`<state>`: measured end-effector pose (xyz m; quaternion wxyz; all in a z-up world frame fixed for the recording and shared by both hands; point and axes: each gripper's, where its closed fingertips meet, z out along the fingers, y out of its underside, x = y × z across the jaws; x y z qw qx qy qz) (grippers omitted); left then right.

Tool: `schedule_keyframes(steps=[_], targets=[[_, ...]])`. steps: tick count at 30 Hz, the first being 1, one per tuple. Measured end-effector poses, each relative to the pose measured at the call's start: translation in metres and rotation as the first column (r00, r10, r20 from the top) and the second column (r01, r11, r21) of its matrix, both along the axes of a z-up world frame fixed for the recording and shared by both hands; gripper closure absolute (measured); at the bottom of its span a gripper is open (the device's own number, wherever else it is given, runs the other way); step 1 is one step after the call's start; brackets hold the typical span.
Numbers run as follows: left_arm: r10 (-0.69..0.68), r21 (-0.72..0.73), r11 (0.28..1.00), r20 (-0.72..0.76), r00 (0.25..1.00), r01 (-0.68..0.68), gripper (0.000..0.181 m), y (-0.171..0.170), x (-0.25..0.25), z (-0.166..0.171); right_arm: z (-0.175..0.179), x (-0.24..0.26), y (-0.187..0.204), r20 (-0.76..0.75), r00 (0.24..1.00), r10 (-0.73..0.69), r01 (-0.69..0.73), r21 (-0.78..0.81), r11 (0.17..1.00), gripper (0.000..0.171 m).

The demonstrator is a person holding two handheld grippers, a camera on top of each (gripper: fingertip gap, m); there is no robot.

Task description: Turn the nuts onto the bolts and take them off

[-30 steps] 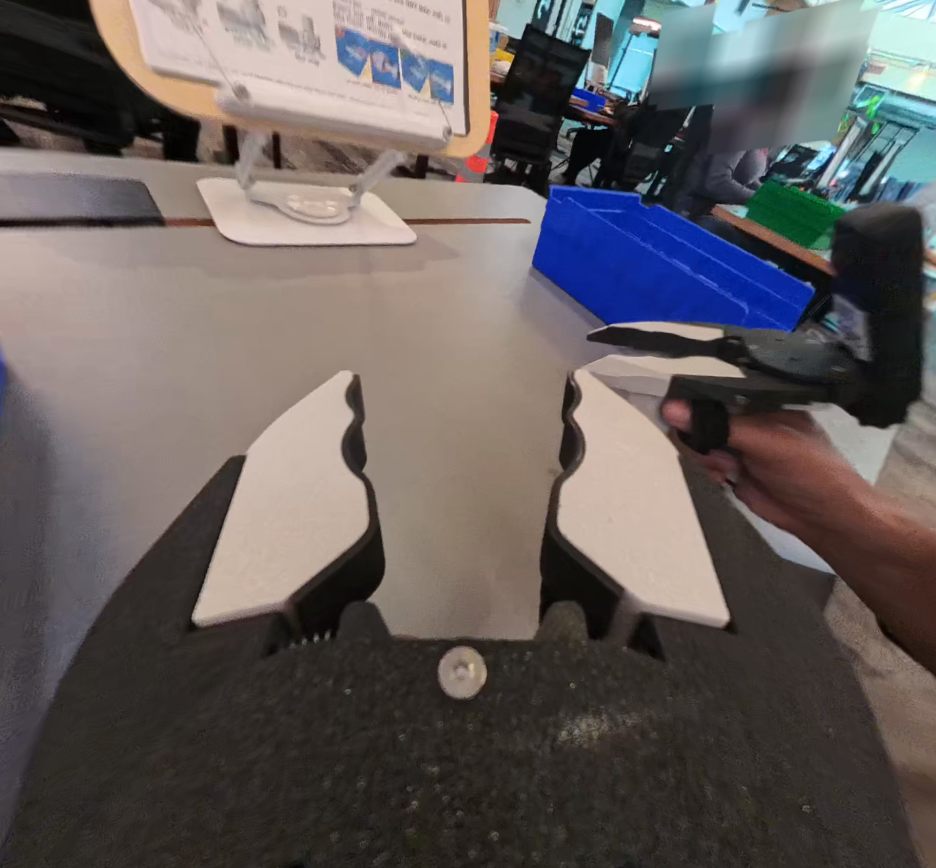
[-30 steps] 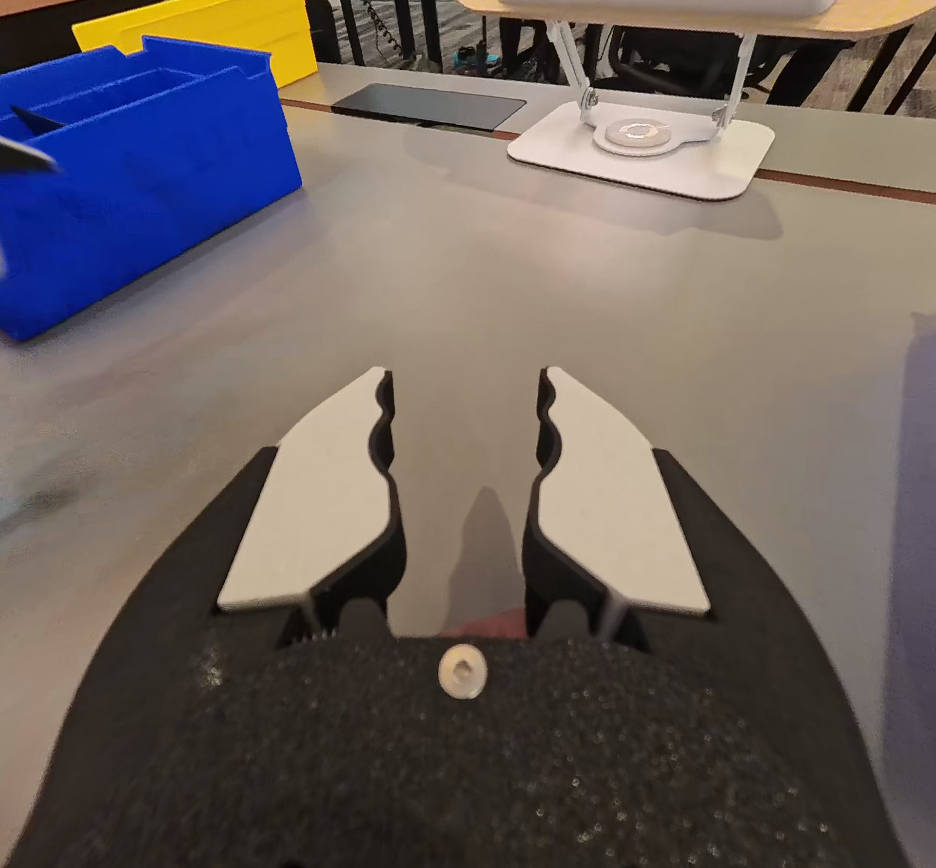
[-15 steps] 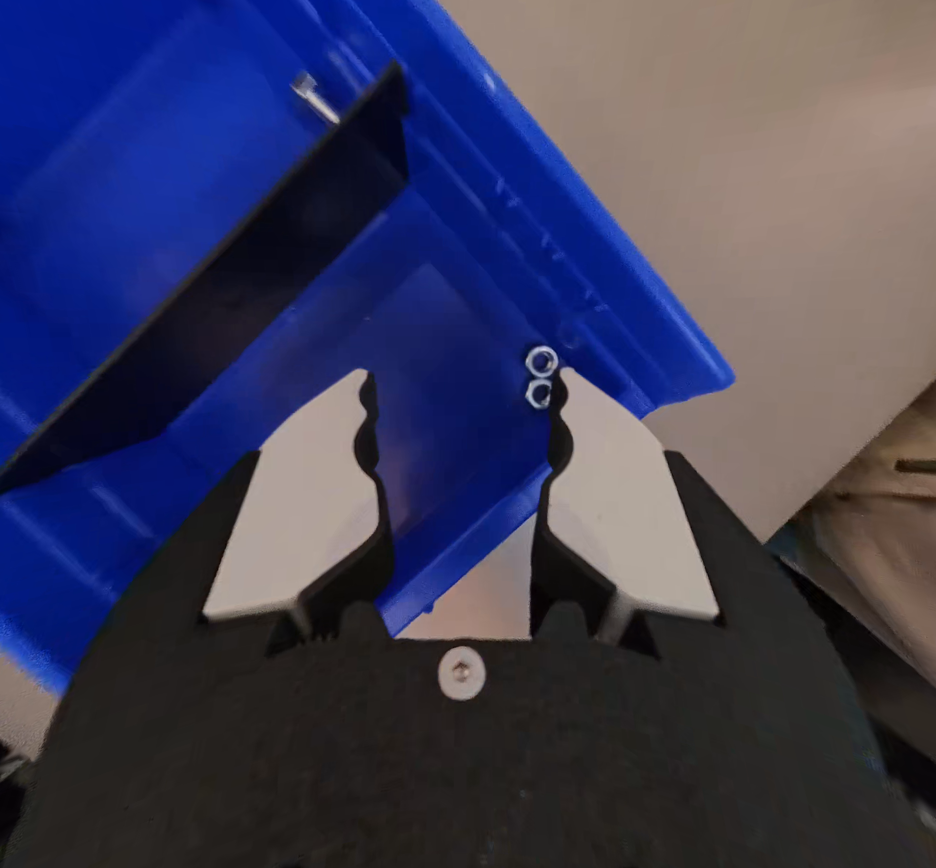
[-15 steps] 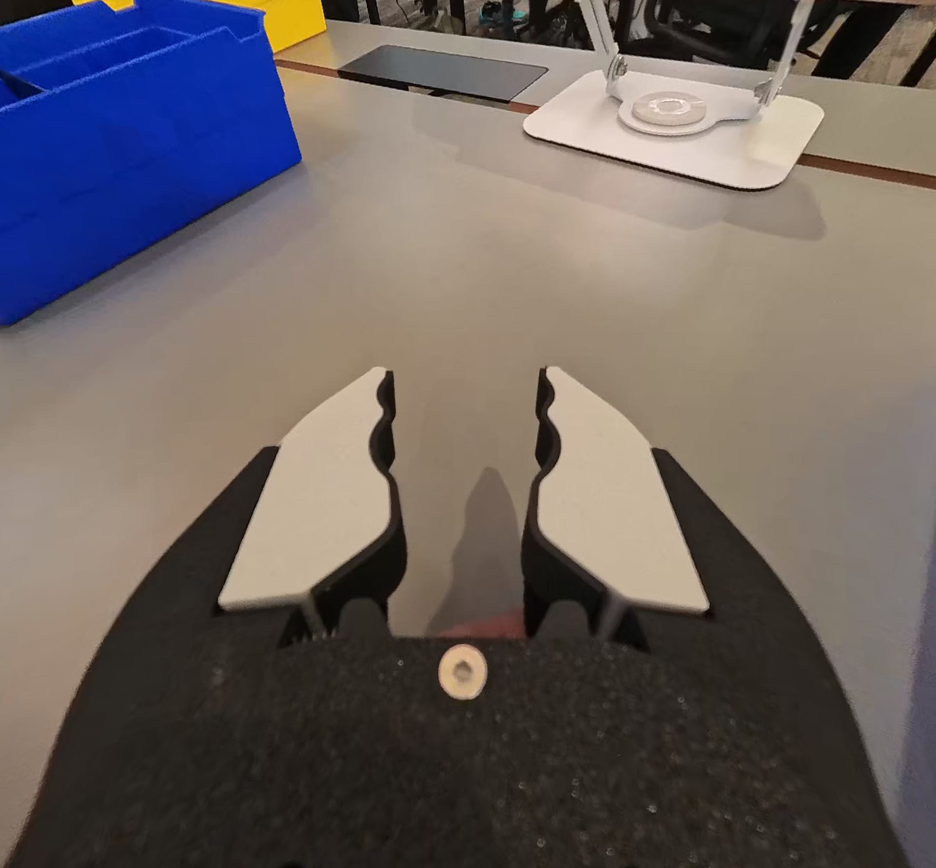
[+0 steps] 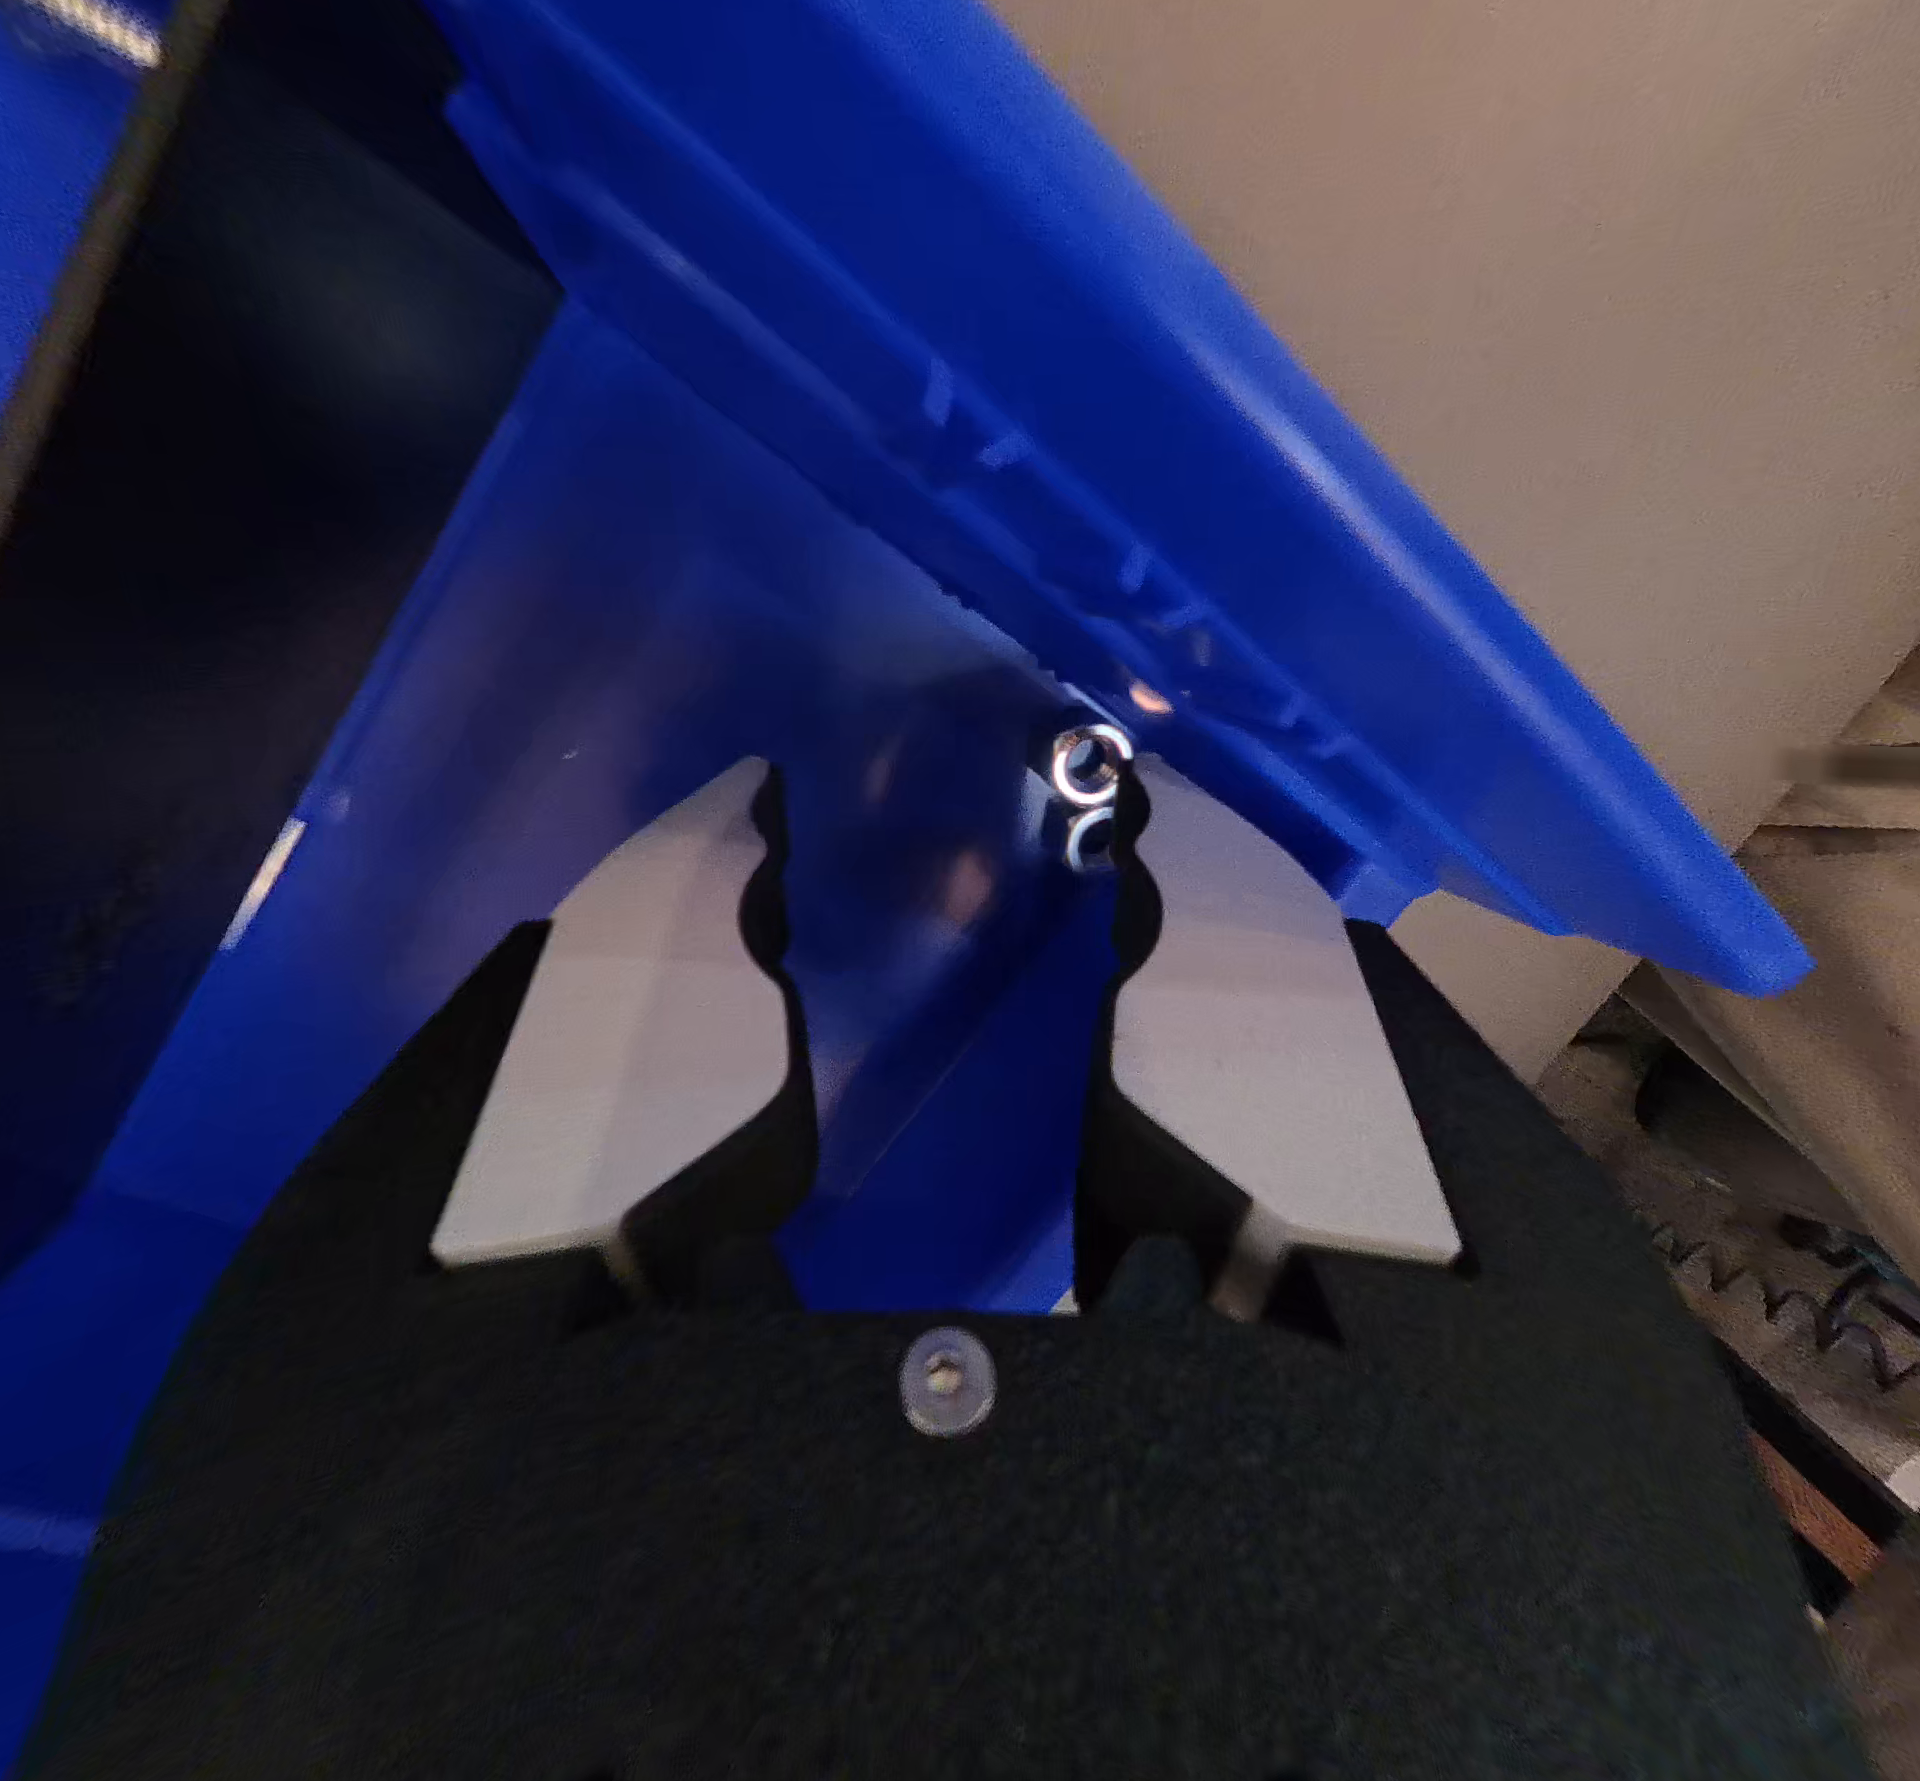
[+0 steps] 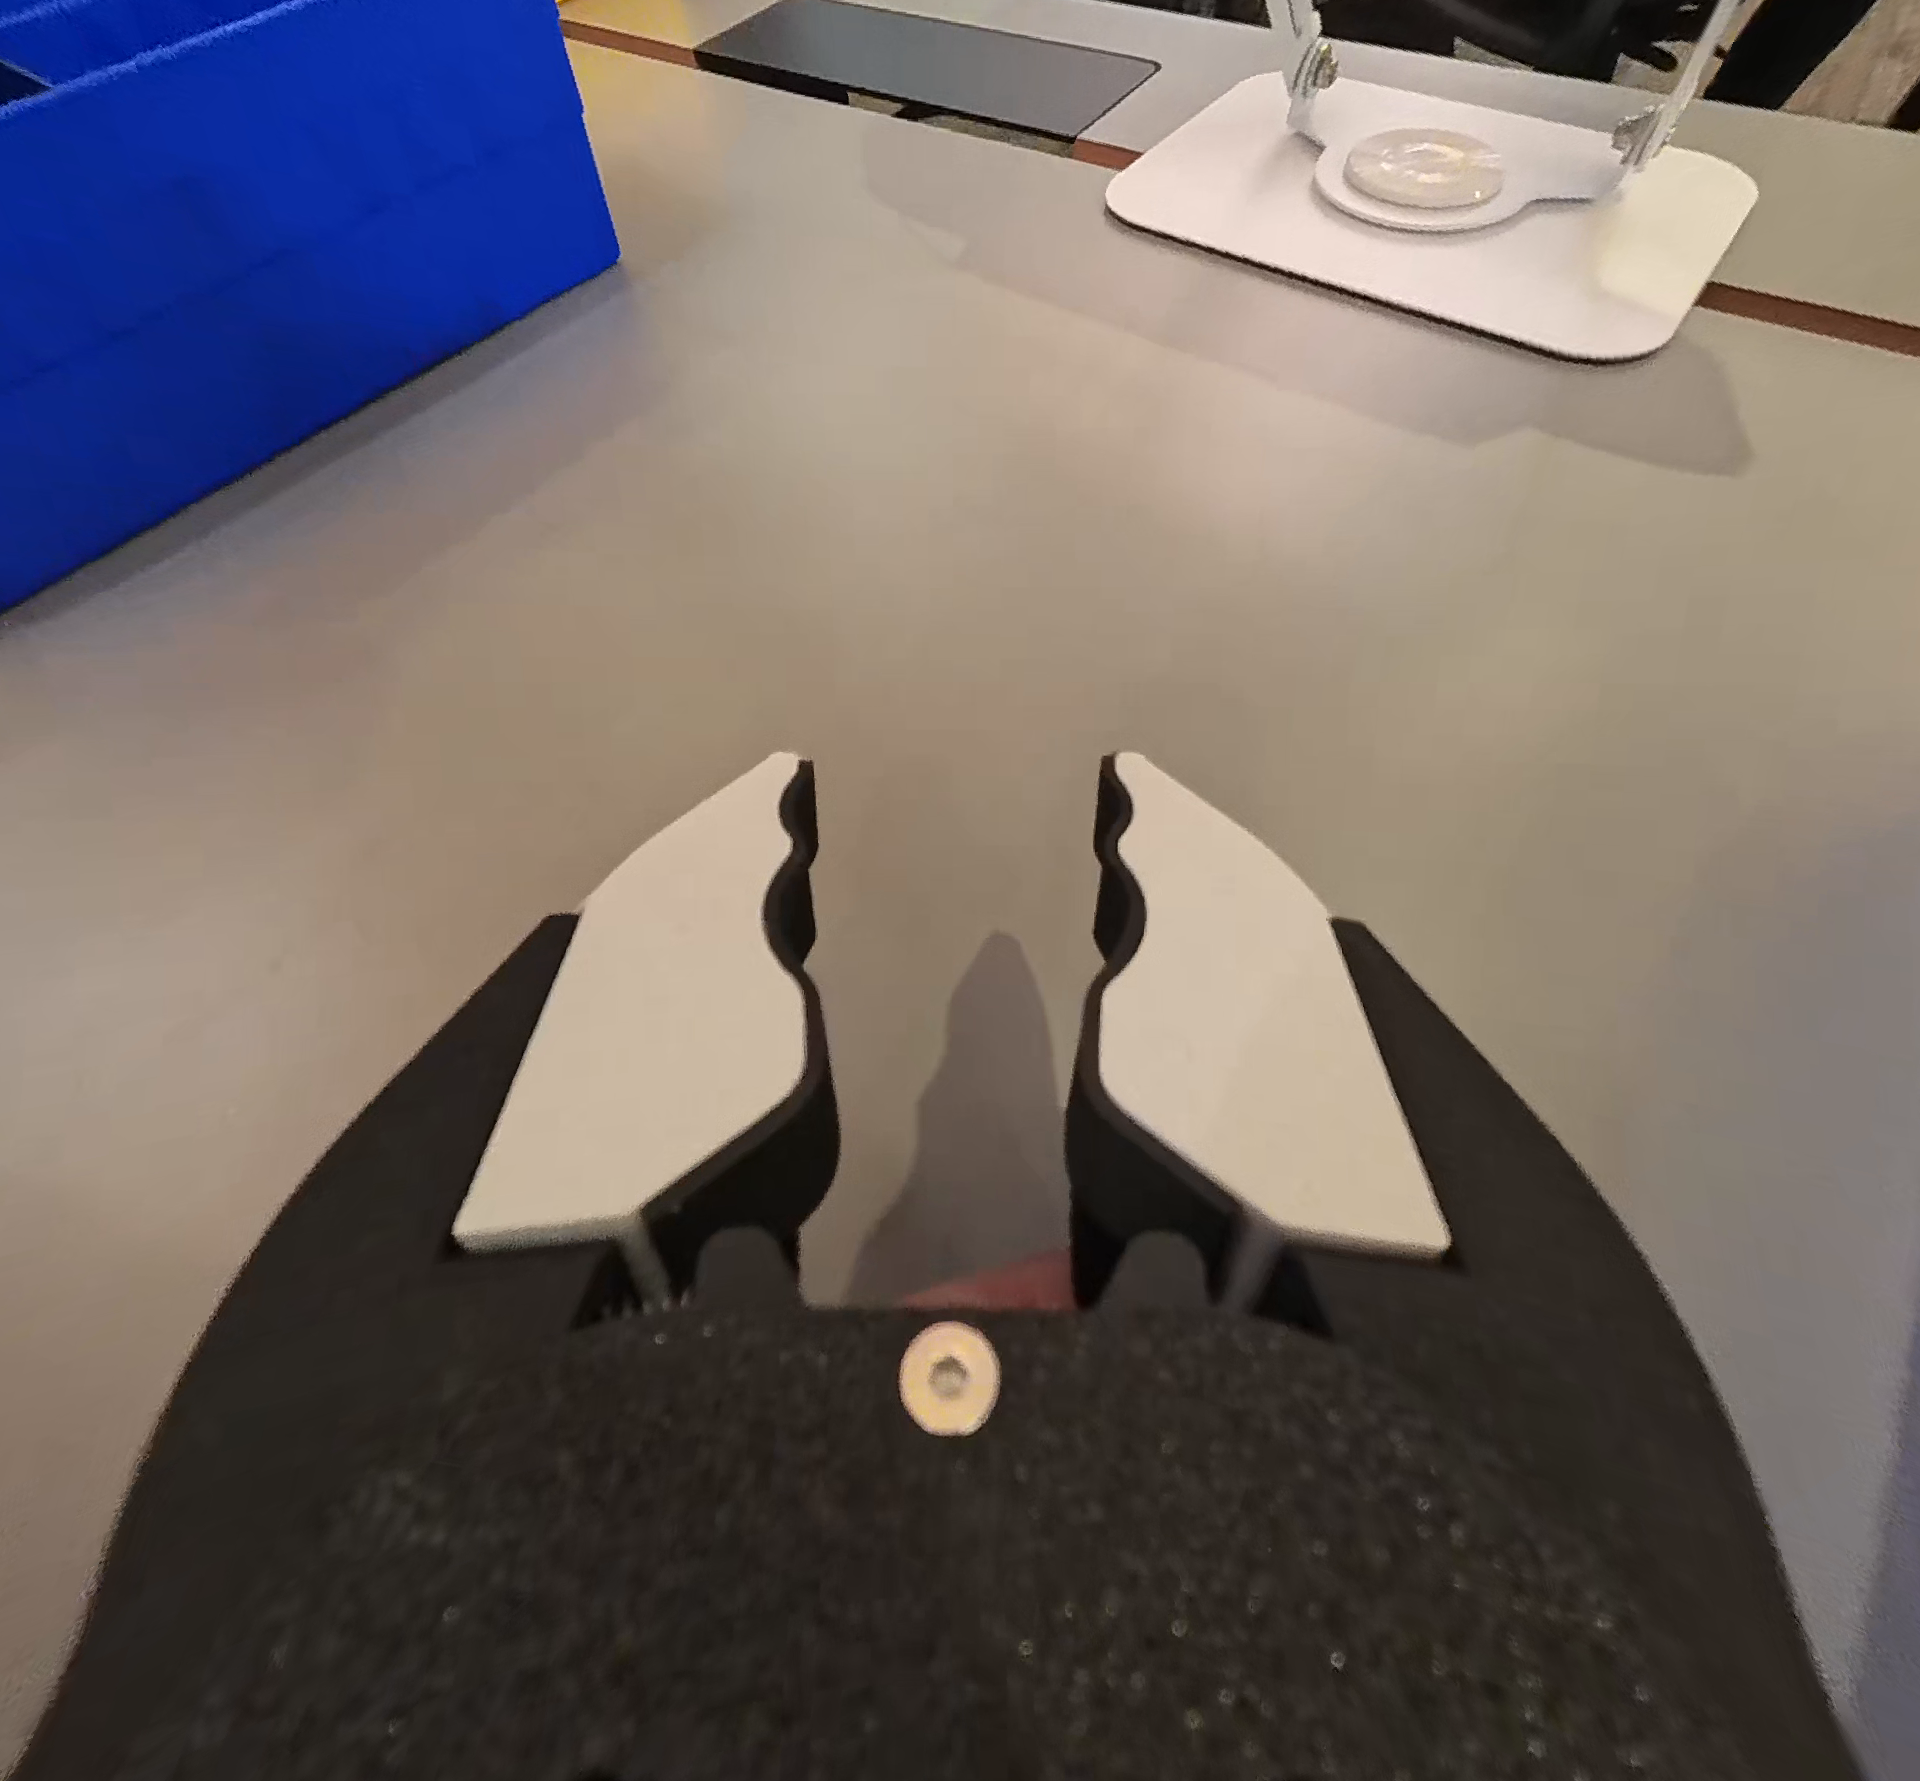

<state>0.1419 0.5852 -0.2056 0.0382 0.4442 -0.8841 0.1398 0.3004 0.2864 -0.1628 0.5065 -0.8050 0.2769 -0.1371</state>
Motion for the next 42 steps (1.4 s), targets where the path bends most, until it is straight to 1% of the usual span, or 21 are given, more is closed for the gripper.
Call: schedule_keyframes(steps=[2,5,6,8,10,12,17,22,25,30,38,42], targets=[[-0.022,-0.010,1.000,-0.036,0.999,0.021,0.122,-0.003,-0.005,-0.002,0.002,0.000,0.003,0.007,1.000,0.007,-0.007,0.002,1.000,0.121],[-0.059,0.013,0.998,-0.100,0.993,0.060,0.124,-0.003,-0.009,-0.004,0.004,-0.001,0.008,0.003,1.000,0.023,-0.023,0.006,1.000,0.122],[-0.070,0.029,0.997,-0.112,0.991,0.074,0.129,-0.001,-0.009,-0.004,0.004,-0.002,0.009,0.003,1.000,0.030,-0.030,0.005,1.000,0.122],[-0.090,0.010,0.996,-0.176,0.980,0.093,0.129,-0.001,-0.013,-0.003,0.005,-0.003,0.012,0.008,0.999,0.042,-0.042,0.000,0.999,0.122],[-0.104,0.019,0.994,-0.190,0.976,0.110,0.135,0.000,-0.011,-0.004,0.006,-0.003,0.013,0.018,0.999,0.044,-0.044,-0.003,0.999,0.123],[-0.126,0.021,0.991,-0.195,0.973,0.132,0.135,0.000,-0.011,-0.003,0.008,-0.003,0.012,0.024,0.999,0.042,-0.042,-0.001,0.999,0.123],[-0.122,0.038,0.991,-0.141,0.982,0.129,0.142,-0.001,-0.003,-0.005,0.008,-0.003,0.009,0.015,0.999,0.037,-0.037,0.006,0.999,0.123],[-0.122,0.101,0.987,-0.066,0.990,0.129,0.141,-0.002,-0.002,-0.008,0.009,-0.002,0.008,0.020,0.999,0.039,-0.039,0.001,0.999,0.124],[-0.125,0.141,0.982,-0.012,0.992,0.125,0.144,-0.003,0.001,-0.009,0.010,-0.003,0.009,0.019,0.999,0.040,-0.040,0.010,0.999,0.125],[-0.139,0.168,0.977,0.014,0.990,0.135,0.145,-0.002,0.002,-0.010,0.011,-0.006,0.012,0.026,0.998,0.052,-0.052,0.000,0.999,0.125],[-0.114,0.199,0.974,0.037,0.993,0.104,0.134,0.009,0.005,-0.009,0.014,-0.004,0.007,0.032,0.999,0.041,-0.041,-0.003,0.999,0.127],[-0.101,0.279,0.957,0.053,0.993,0.083,0.132,0.031,0.007,-0.007,0.013,-0.005,0.009,0.032,0.998,0.046,-0.046,-0.005,0.999,0.127]])
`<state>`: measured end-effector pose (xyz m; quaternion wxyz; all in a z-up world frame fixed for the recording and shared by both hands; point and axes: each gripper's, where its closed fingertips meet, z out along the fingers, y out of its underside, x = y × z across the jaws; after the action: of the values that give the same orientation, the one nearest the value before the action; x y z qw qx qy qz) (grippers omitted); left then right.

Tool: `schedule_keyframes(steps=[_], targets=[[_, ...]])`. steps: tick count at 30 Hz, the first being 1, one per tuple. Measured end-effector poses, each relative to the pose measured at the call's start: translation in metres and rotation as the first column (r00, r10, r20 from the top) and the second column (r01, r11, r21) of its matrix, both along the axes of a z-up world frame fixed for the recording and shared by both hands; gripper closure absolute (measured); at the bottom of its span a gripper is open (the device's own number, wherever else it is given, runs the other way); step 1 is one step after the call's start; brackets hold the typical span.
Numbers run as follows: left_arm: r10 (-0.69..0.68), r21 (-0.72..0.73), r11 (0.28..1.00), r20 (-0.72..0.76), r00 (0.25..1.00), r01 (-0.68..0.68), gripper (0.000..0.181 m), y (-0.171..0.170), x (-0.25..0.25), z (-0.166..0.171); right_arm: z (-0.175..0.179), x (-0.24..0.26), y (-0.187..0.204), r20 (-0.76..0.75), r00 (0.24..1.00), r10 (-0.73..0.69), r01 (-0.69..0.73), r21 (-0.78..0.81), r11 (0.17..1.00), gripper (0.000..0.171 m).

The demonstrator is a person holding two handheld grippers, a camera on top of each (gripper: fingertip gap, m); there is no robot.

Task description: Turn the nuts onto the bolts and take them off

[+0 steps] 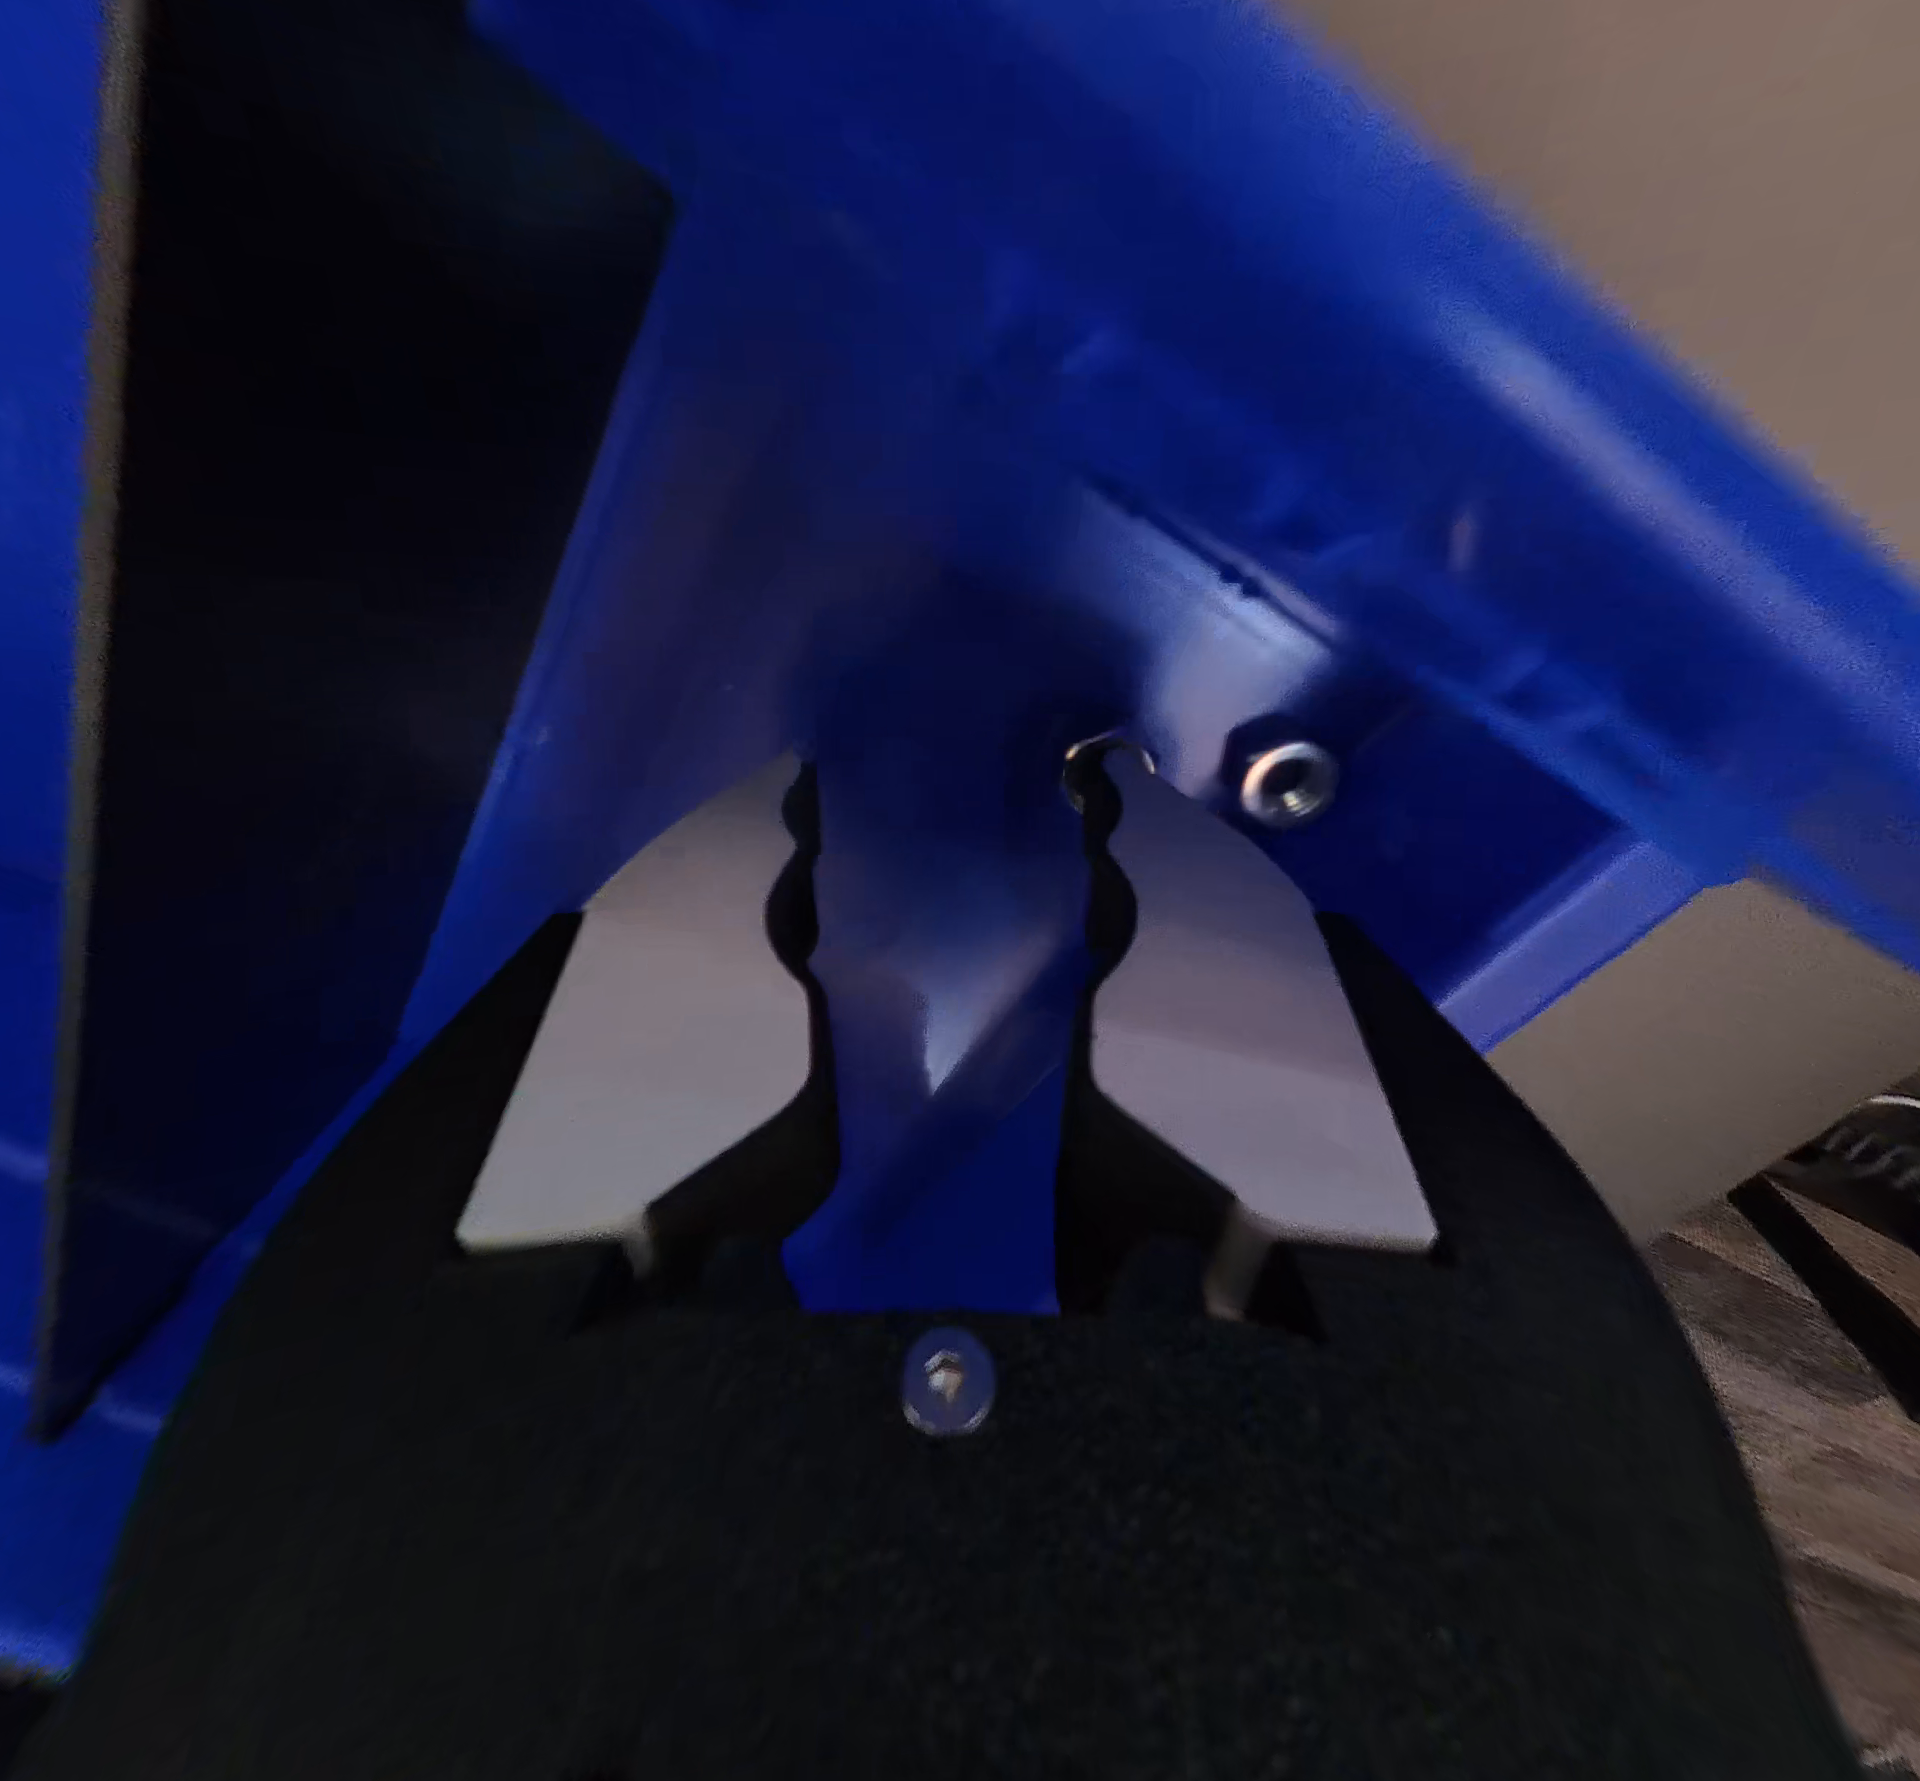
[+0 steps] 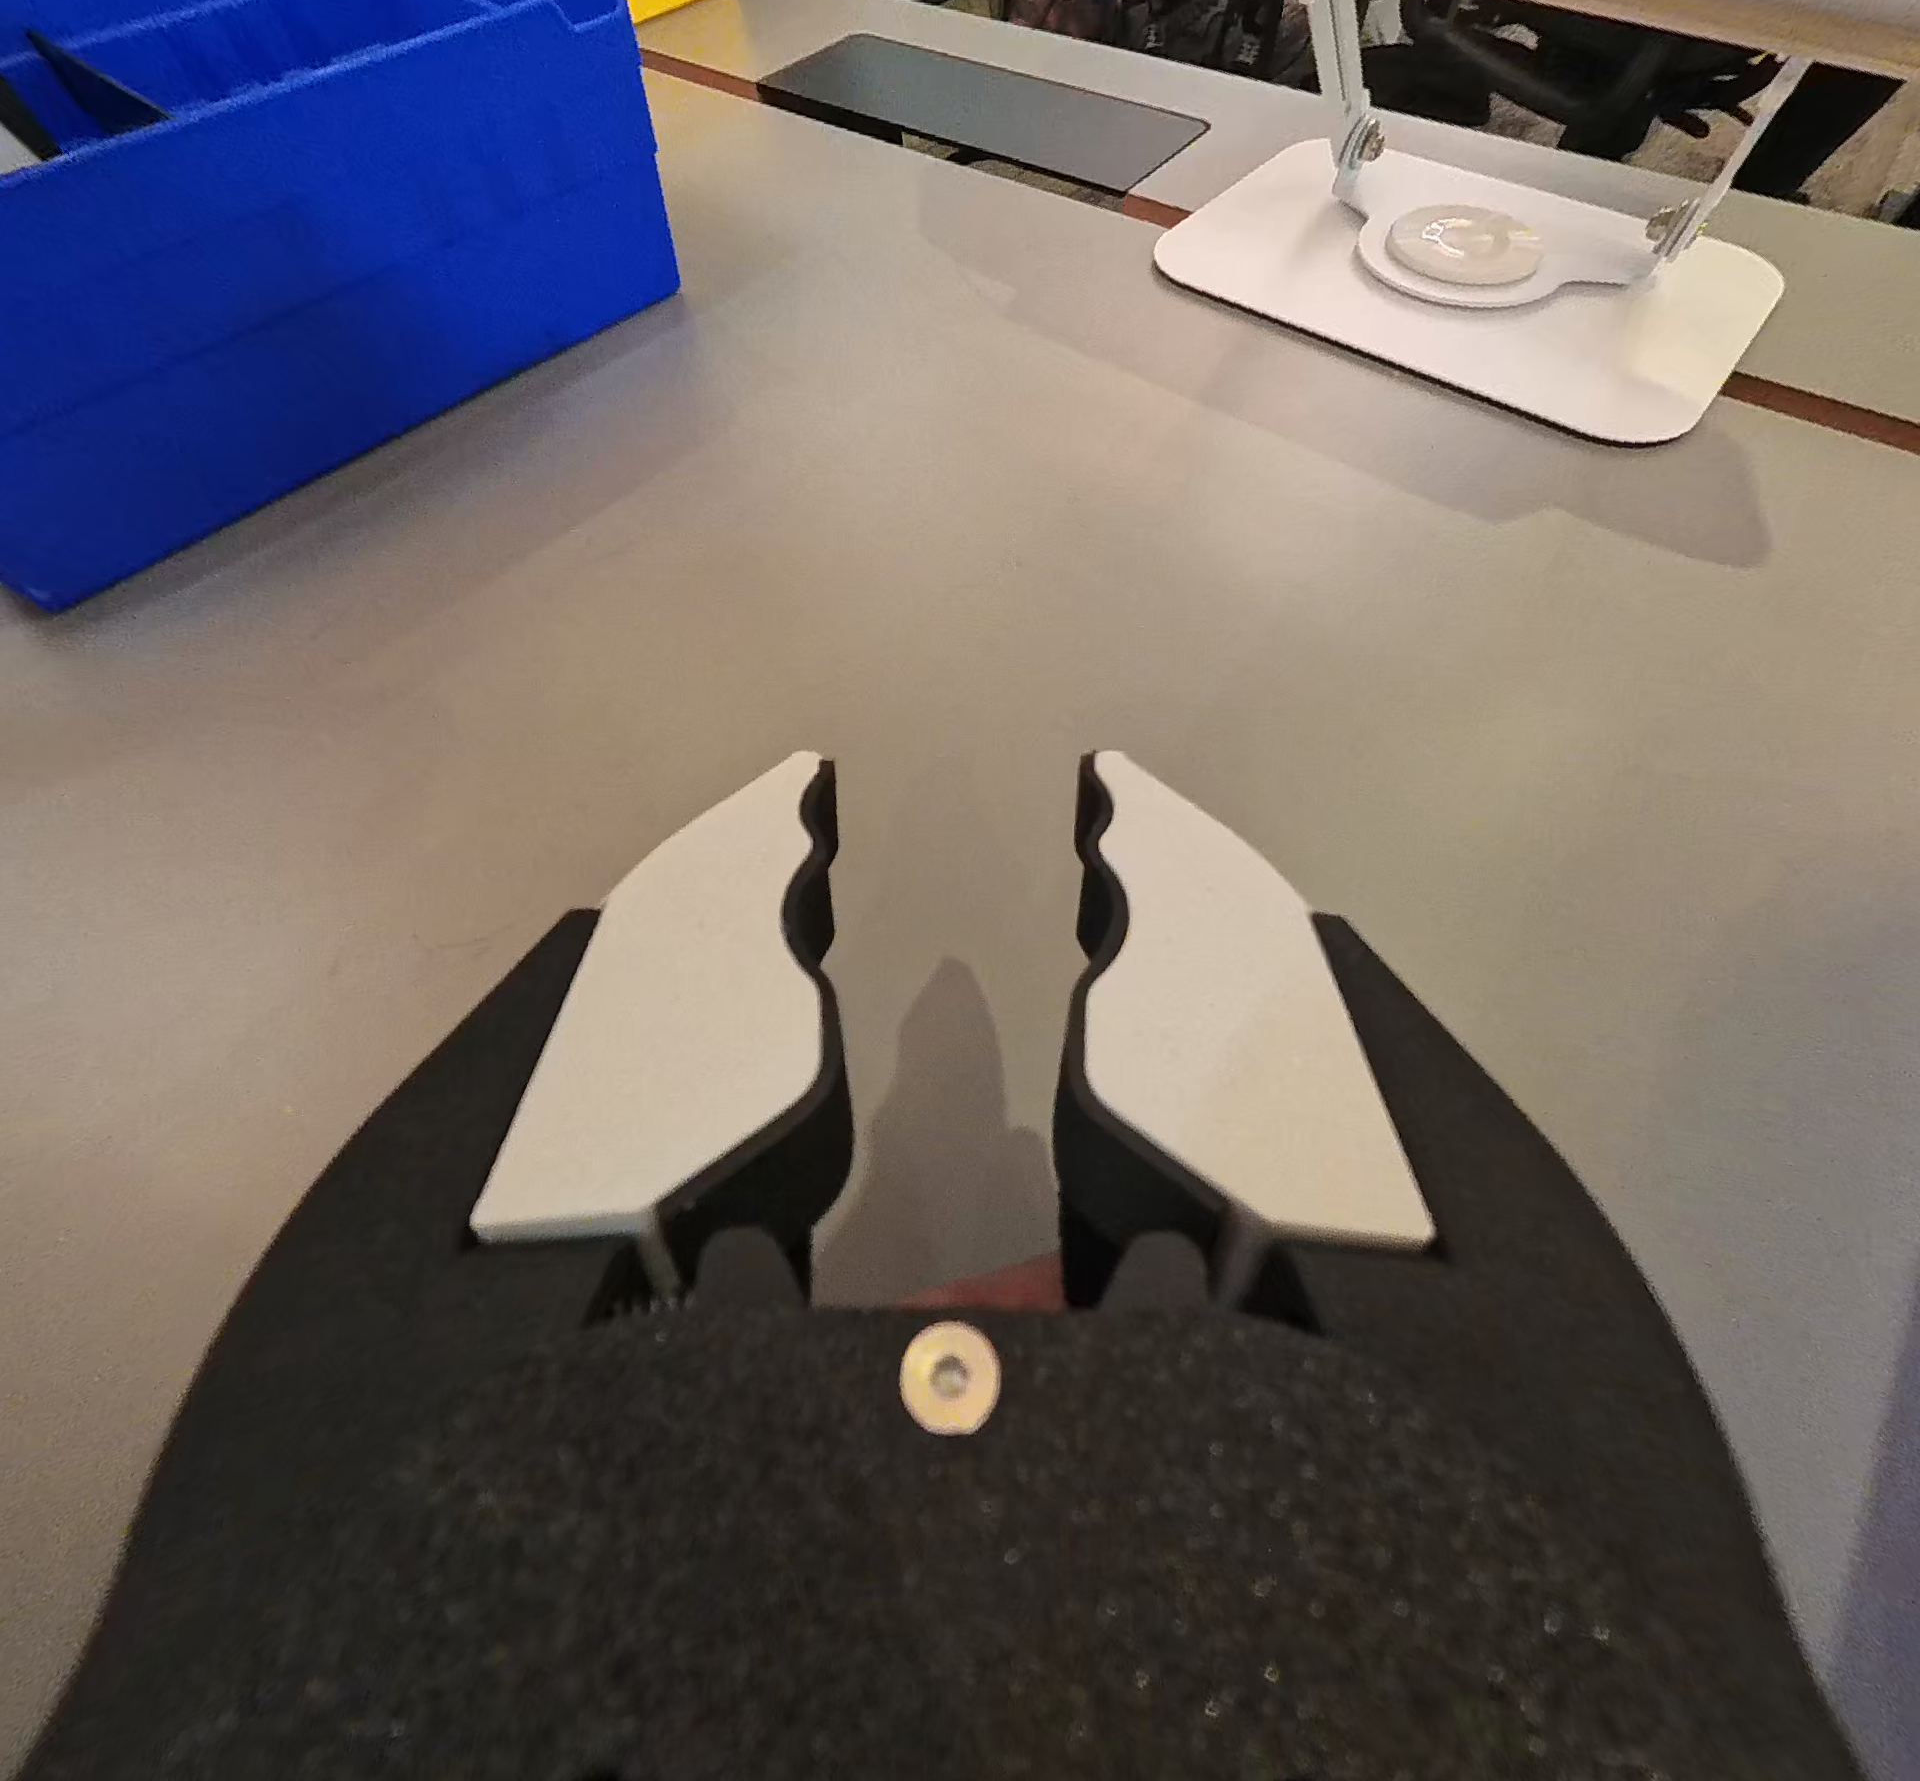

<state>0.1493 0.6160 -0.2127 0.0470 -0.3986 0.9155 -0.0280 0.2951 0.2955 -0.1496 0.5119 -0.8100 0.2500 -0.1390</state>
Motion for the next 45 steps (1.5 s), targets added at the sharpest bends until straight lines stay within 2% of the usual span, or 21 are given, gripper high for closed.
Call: schedule_keyframes(steps=[6,9,13,23,26,30,35,38,40,42,45], targets=[[0.051,0.028,0.998,0.036,0.998,-0.052,0.132,0.030,0.000,0.009,-0.001,-0.004,0.004,-0.003,1.000,0.011,-0.011,0.002,1.000,0.128],[0.097,-0.133,0.987,0.024,0.995,-0.093,0.133,0.015,-0.005,0.019,-0.002,-0.006,0.003,-0.002,1.000,0.013,-0.013,-0.003,1.000,0.129],[0.037,-0.069,0.997,0.000,0.999,-0.037,0.135,0.018,-0.017,0.011,-0.004,-0.007,0.000,-0.012,1.000,0.009,-0.009,0.002,1.000,0.130],[0.077,-0.070,0.994,-0.032,0.997,-0.079,0.137,0.019,-0.013,0.004,-0.005,-0.007,-0.004,-0.011,1.000,0.004,-0.003,0.012,1.000,0.130],[0.065,-0.044,0.997,-0.042,0.997,-0.067,0.144,0.020,-0.014,-0.005,-0.005,-0.005,-0.005,-0.016,1.000,0.001,-0.001,0.020,1.000,0.130],[0.018,-0.032,0.999,-0.051,0.999,-0.020,0.164,0.018,-0.016,-0.004,-0.006,-0.002,-0.007,-0.019,1.000,-0.001,0.002,0.022,1.000,0.130],[-0.003,-0.029,1.000,-0.034,0.999,0.002,0.164,0.017,-0.016,-0.004,-0.005,0.000,-0.009,-0.022,1.000,-0.005,0.006,0.032,0.999,0.131],[-0.009,-0.027,1.000,0.039,0.999,0.010,0.164,0.015,-0.011,0.004,-0.003,0.000,-0.010,-0.016,1.000,-0.006,0.007,0.035,0.999,0.131],[0.003,-0.028,1.000,0.142,0.990,0.001,0.164,0.015,-0.002,0.021,-0.001,-0.001,-0.010,-0.013,1.000,-0.004,0.005,0.040,0.999,0.131],[-0.003,-0.040,0.999,0.250,0.968,0.013,0.164,0.008,0.005,0.046,0.001,-0.002,-0.011,-0.006,1.000,-0.003,0.003,0.039,0.999,0.131],[-0.013,-0.055,0.998,0.446,0.895,0.042,0.164,-0.011,0.014,0.092,0.005,-0.003,-0.011,0.005,1.000,-0.002,0.001,0.044,0.999,0.131]])
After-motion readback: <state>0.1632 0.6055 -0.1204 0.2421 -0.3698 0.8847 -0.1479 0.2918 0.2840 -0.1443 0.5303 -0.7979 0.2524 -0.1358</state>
